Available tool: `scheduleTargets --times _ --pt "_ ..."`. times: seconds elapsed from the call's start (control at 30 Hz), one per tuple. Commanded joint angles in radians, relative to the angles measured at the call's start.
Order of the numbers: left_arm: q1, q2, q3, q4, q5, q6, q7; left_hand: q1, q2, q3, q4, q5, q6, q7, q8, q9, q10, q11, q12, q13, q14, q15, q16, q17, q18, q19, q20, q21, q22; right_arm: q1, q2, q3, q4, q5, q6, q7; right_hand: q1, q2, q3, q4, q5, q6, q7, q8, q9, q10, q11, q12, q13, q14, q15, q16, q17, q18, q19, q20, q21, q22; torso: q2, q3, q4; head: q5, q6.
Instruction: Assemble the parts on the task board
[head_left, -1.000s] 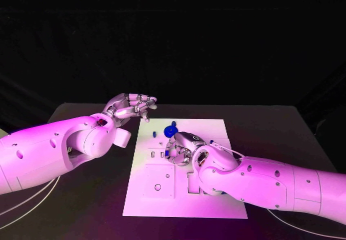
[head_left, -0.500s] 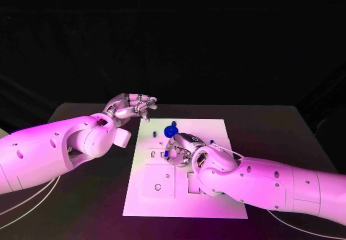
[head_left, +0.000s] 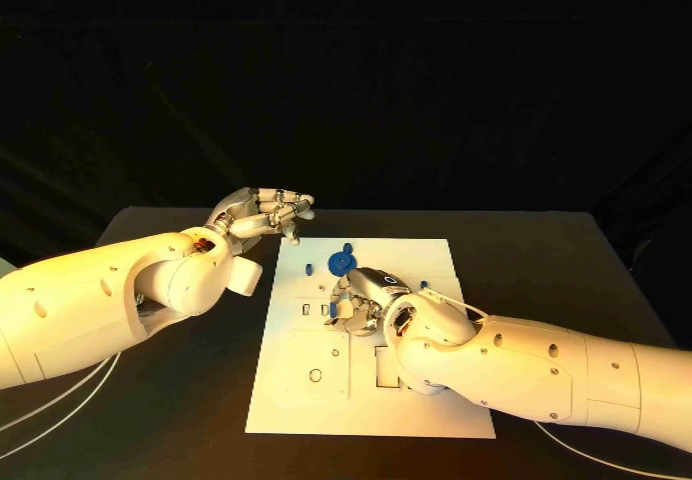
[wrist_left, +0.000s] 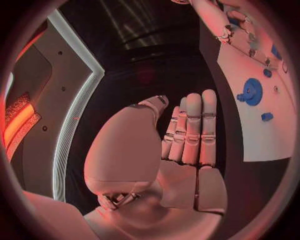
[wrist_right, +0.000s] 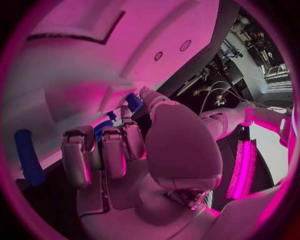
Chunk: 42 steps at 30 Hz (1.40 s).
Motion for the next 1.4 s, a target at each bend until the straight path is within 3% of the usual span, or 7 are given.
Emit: scheduleTargets --times 0.03,0.5,0.7,0.93,1.03,1.3,1.4 --pt "0.001 0.003 0.001 0.001 -0.001 0.018 0.002 -0.006 -0.007 0.004 0.0 -0.005 -0.005 0.002 0.0 0.001 -0.005 -0.001 0.006 0.0 -0.006 0.0 -0.003 -0.001 0.015 -0.009 0.001 0.005 0.001 -0.002 -0.001 -0.001 0.002 -0.003 -0.008 0.011 0.029 0.011 -0.086 0.036 -0.016 -0.016 0.003 -0.008 -0.007 -0.011 0.001 -0.008 0.102 0.102 0.011 -0.001 0.251 -0.007 0.105 0.012 0.004 0.263 0.0 -0.0002 -0.0004 -0.001 0.001" --pt "0.001 0.012 0.001 -0.019 -0.055 0.026 -0.041 -0.023 -0.021 0.004 -0.016 -0.008 0.007 -0.015 0.007 0.007 0.062 -0.024 0.09 0.045 0.03 -0.017 0.037 0.011 0.017 0.004 -0.01 0.03 0.011 0.007 -0.06 0.005 0.08 0.036 -0.123 0.116 0.054 0.038 -0.18 0.043 -0.007 -0.021 0.006 -0.012 -0.016 0.001 0.004 0.01 0.11 0.102 0.014 0.0 0.252 -0.007 0.105 0.015 0.004 0.263 -0.005 0.0 -0.0042 -0.002 0.015" --pt "0.001 0.023 0.001 -0.043 -0.191 0.091 -0.156 -0.102 -0.019 -0.058 0.001 -0.006 0.059 -0.055 0.111 0.07 -0.015 -0.059 0.529 0.357 0.225 -0.046 0.374 0.43 -0.004 0.077 -0.037 0.153 0.15 0.047 -0.144 0.014 0.141 0.165 -0.122 0.278 0.108 0.055 -0.158 0.039 0.035 -0.026 0.009 -0.015 -0.022 0.003 0.006 0.017 0.113 0.101 0.015 -0.002 0.248 -0.007 0.105 0.016 0.004 0.263 -0.016 0.0003 -0.0113 0.003 0.014" --pt "0.001 0.04 0.001 -0.079 -0.484 0.235 -0.356 -0.193 0.011 -0.108 0.04 -0.006 0.062 -0.084 0.223 0.157 -0.013 -0.082 0.708 0.482 0.311 -0.065 0.487 0.607 -0.038 0.199 -0.053 0.276 0.35 0.085 -0.248 0.02 0.2 0.371 -0.119 0.374 0.138 0.065 -0.133 0.036 0.084 -0.013 0.006 -0.007 -0.022 0.007 0.003 0.023 0.117 0.101 0.013 -0.002 0.249 -0.007 0.105 0.014 0.004 0.263 -0.029 0.003 -0.0214 0.012 0.012" --pt "0.001 0.05 0.001 -0.089 -0.572 0.285 -0.442 -0.233 0.026 -0.137 0.042 -0.005 0.072 -0.108 0.29 0.221 0.073 -0.103 0.828 0.616 0.363 -0.084 0.54 0.714 -0.05 0.249 -0.07 0.319 0.423 0.099 -0.292 0.023 0.215 0.442 -0.122 0.39 0.137 0.065 -0.132 0.037 0.089 -0.01 0.006 -0.005 -0.022 0.006 0.003 0.023 0.116 0.101 0.013 -0.002 0.248 -0.007 0.105 0.014 0.004 0.263 -0.033 0.0034 -0.026 0.018 0.009" --pt "0.002 0.086 0.0 -0.106 -0.74 0.418 -0.619 -0.285 0.044 -0.161 0.044 -0.006 0.058 -0.111 0.303 0.255 0.098 -0.107 0.861 0.652 0.381 -0.09 0.558 0.752 -0.056 0.268 -0.077 0.333 0.448 0.133 -0.384 0.026 0.216 0.572 -0.13 0.398 0.13 0.065 -0.132 0.041 0.096 -0.007 0.005 -0.003 -0.022 0.006 0.002 0.022 0.115 0.1 0.013 -0.003 0.246 -0.007 0.105 0.014 0.004 0.263 -0.04 0.0069 -0.0292 0.025 -0.006" --pt "0.002 0.106 0.0 -0.115 -0.779 0.451 -0.667 -0.301 0.045 -0.172 0.043 -0.007 0.05 -0.11 0.3 0.262 0.068 -0.105 0.829 0.607 0.37 -0.088 0.546 0.725 -0.049 0.247 -0.076 0.317 0.414 0.14 -0.403 0.027 0.206 0.611 -0.138 0.41 0.108 0.052 -0.139 0.04 0.182 -0.007 0.004 0.0 -0.024 0.006 0.001 0.023 0.115 0.101 0.011 -0.002 0.248 -0.007 0.105 0.011 0.004 0.263 -0.04 0.0091 -0.0295 0.03 -0.011"
